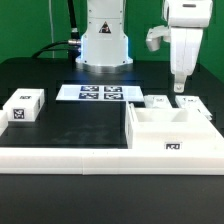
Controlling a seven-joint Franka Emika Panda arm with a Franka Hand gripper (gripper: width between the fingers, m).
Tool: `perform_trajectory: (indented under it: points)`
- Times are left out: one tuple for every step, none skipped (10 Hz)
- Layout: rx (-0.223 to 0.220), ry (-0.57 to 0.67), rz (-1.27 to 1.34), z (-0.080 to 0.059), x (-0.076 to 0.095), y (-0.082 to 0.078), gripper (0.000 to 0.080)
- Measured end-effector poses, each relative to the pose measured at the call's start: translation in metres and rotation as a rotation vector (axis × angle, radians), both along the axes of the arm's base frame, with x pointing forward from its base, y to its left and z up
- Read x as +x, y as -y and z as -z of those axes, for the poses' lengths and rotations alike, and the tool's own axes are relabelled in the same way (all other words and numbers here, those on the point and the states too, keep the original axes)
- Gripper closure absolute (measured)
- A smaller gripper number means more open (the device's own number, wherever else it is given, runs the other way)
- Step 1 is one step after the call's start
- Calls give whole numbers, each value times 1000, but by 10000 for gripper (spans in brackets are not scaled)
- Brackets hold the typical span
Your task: Assemble cabinet
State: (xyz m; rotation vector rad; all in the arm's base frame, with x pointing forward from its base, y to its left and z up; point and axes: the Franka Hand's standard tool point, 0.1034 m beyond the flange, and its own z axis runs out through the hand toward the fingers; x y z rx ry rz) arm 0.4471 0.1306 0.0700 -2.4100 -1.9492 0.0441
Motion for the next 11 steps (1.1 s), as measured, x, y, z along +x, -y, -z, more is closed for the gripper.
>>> perform_trajectory:
  points:
    - [0, 0, 0, 0, 0, 0, 2]
    - [0, -1, 0, 0, 0, 0, 2]
    - [3, 3, -4, 2, -2, -3, 2]
    - [12, 6, -22, 8, -11, -11, 2]
    - [15, -2, -35, 11, -18, -15, 2]
    - [17, 0, -42, 12, -20, -22, 2]
    - [25, 7, -55, 16, -22, -30, 2]
    - [29, -2, -56, 23, -25, -31, 2]
    - [35, -9, -54, 31, -27, -32, 2]
    - [46, -9, -51, 39, -29, -34, 2]
    - [48, -20, -49, 46, -32, -34, 2]
